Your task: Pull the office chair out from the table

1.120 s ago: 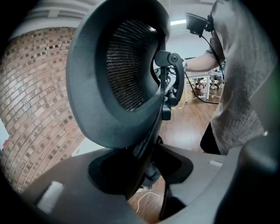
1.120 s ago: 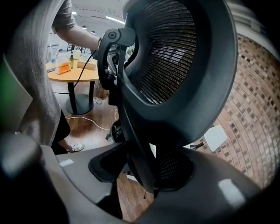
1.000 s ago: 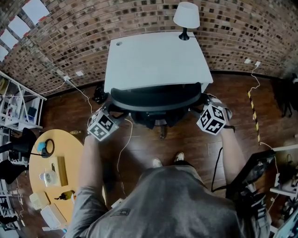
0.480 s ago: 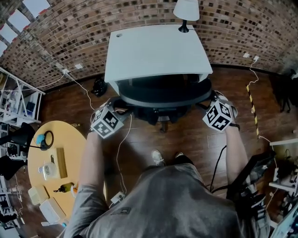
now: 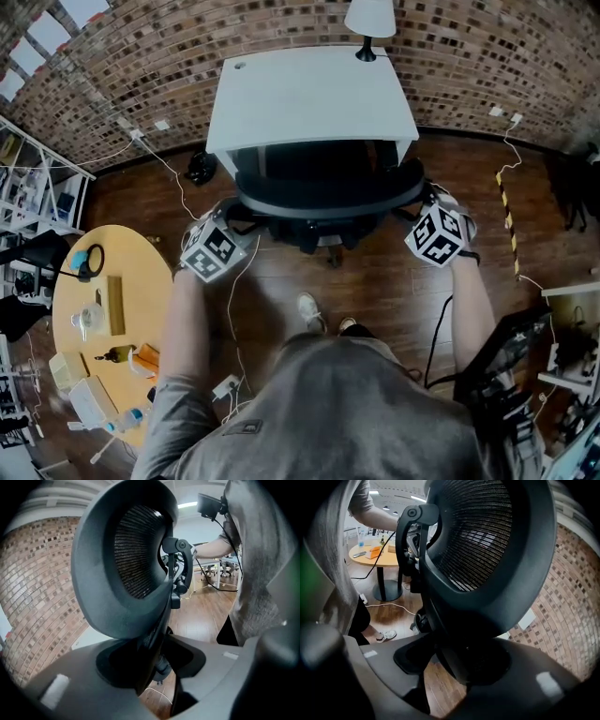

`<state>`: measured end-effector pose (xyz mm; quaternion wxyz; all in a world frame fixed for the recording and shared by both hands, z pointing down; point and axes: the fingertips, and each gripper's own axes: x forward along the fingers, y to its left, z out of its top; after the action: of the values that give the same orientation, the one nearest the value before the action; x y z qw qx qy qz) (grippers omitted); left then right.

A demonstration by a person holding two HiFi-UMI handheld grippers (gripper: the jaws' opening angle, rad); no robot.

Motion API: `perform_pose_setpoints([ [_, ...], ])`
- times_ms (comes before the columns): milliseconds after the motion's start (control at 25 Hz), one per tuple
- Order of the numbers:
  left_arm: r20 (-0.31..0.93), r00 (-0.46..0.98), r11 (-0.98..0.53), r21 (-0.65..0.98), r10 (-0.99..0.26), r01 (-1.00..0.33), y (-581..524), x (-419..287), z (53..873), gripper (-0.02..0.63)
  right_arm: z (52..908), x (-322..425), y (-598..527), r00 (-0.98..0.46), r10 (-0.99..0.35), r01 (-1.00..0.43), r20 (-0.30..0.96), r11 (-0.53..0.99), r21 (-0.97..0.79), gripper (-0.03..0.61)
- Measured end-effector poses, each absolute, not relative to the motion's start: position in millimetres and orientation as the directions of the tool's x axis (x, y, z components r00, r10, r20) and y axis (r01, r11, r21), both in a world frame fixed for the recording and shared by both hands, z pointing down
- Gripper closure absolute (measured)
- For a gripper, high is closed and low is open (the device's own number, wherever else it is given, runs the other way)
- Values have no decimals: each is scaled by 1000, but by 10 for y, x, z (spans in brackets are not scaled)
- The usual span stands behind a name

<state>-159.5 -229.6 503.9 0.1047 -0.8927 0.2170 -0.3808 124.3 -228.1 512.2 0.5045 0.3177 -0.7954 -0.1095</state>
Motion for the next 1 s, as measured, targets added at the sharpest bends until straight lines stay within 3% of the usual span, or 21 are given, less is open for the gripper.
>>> perform_pose_setpoints([
  [560, 646, 603, -884, -331, -468, -331, -1699, -1613, 4997, 432, 5080, 1202, -1669, -332, -618, -366, 713, 781, 506, 341],
  [1000, 640, 638, -903, -335, -428, -270, -1321, -1748, 4985, 436, 5078, 1074, -1153, -279, -633, -419, 722, 757, 502, 339],
])
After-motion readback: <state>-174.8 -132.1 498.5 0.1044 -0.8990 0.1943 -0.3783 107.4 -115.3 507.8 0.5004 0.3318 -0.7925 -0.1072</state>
